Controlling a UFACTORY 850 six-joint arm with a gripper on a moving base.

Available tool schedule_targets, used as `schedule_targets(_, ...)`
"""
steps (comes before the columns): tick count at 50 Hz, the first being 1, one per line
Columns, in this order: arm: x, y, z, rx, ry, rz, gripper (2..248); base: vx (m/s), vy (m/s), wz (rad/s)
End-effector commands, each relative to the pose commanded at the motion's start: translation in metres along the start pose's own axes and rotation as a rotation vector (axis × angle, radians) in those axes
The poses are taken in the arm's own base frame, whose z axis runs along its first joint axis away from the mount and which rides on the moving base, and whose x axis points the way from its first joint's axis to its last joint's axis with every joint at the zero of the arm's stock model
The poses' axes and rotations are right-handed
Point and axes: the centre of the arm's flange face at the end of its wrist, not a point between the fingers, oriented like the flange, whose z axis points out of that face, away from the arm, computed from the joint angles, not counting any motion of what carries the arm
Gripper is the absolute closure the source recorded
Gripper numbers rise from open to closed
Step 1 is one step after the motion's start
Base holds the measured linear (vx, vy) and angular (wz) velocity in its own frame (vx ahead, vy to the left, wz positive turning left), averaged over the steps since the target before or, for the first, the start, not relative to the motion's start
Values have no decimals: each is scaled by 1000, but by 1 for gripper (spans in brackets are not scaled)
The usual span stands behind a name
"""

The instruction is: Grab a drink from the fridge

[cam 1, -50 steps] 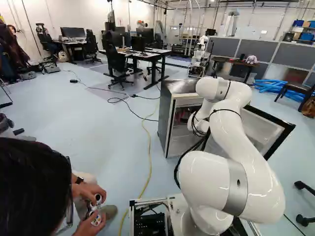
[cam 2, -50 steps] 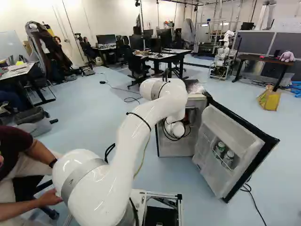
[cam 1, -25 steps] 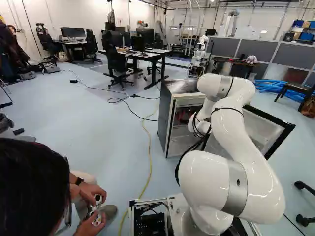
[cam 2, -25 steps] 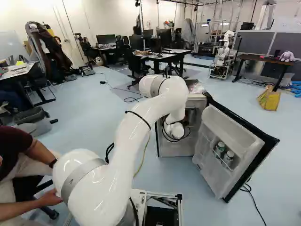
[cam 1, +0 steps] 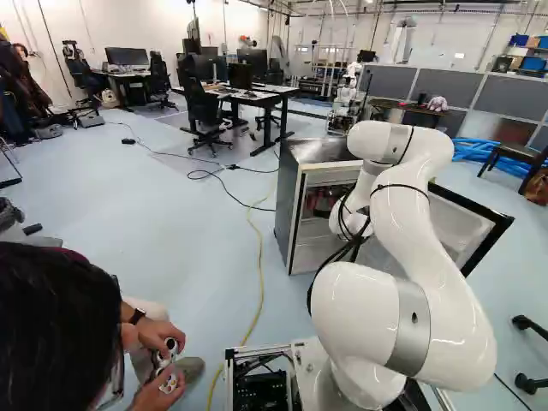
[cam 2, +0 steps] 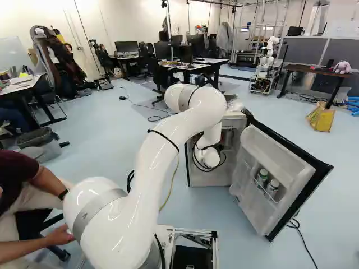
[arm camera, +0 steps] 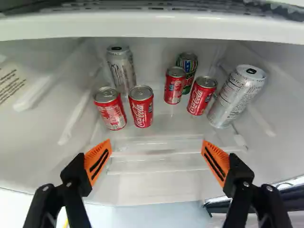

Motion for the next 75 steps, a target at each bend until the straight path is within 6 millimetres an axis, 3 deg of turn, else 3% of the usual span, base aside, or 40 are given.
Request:
schedule_targets(56,-43,-12,30,121,162,-33,3,0,0,0)
schedule_targets(75,-45,-2,41,115,216,-39,3,0,0,0)
